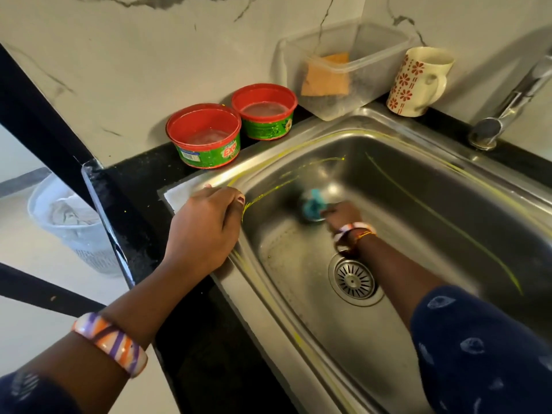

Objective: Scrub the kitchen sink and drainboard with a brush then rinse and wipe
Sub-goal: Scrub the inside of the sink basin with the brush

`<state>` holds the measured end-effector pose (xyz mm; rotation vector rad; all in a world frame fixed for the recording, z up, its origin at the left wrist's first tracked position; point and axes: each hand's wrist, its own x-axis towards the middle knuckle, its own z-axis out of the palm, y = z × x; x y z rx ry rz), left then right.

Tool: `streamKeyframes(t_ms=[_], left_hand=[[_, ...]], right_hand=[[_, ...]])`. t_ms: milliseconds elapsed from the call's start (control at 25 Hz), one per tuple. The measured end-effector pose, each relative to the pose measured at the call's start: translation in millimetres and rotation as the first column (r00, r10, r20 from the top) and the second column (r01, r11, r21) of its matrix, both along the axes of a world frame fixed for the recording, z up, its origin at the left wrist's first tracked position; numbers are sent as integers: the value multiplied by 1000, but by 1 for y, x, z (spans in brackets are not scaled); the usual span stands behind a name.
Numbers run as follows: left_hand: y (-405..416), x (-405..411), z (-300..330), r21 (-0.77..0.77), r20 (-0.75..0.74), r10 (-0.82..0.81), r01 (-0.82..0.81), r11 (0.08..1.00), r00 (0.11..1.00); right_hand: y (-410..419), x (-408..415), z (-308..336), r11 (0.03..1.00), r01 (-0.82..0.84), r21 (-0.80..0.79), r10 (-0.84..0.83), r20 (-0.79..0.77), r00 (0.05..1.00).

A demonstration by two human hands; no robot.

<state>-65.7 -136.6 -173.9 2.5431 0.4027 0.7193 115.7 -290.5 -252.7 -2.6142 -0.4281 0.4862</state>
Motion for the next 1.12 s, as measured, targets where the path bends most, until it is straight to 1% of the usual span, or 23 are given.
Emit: streamKeyframes(t_ms=[80,120,160,240,320,360,480,520,560,640,680,760,840,920,1000,1040,1120], left_hand=[[0,0,1,-3,1,-2,2,1000,1000],[0,-1,1,-2,0,-7,7,1000,1000],[-1,-1,1,-2,-2,-13,13,1000,1000],[-2,-2,1,-7,-3,-18,18,1000,1000],[-1,-2,2,-21,12,-21,21,1000,1000],[-1,-1,1,-28,20,-24,24,999,1000],[-1,0,-1,-27,-3,-27,27,999,1000],[0,0,-2,-16,-19,-27,26,1000,999],[1,0,-2,-5,-30,-34,34,999,999],[3,0,-2,-6,-47,-79,79,997,996],[2,0,-1,-25,-56,-110,109,994,992],[1,-1,3,-66,-82,-174,169,983,981],[0,-5,6,-84,-102,-253,245,966,962],[1,-6,6,-76,-104,-311,304,949,945],[2,-5,4,-90,-89,-336,328,940,938],[2,-5,2,-95,-75,-346,338,936,935],[2,-6,0,-83,-51,-371,367,927,927]], right_hand=[[23,-42,0,973,-225,45,228,-89,970],[26,-58,4,953,-301,42,304,-128,944],[21,-71,12,938,-343,40,344,-185,920],[-8,-84,28,934,-356,41,347,-350,870],[-53,-94,44,914,-401,-61,319,-501,804],[-76,-100,51,887,-440,-138,299,-555,776],[-125,-121,68,747,-565,-351,235,-655,718],[-133,-123,67,715,-580,-390,223,-659,718],[-134,-123,65,707,-575,-411,213,-652,728],[-113,-117,56,750,-534,-391,242,-590,771],[-93,-113,51,794,-505,-339,280,-534,798],[-41,-104,37,877,-440,-194,355,-357,864],[9,-96,22,927,-359,-109,333,-203,921],[33,-92,15,944,-321,-81,309,-136,941],[18,-98,23,929,-359,-94,343,-154,927],[-3,-103,30,911,-402,-96,379,-191,905],[-56,-116,46,863,-492,-112,431,-345,834]])
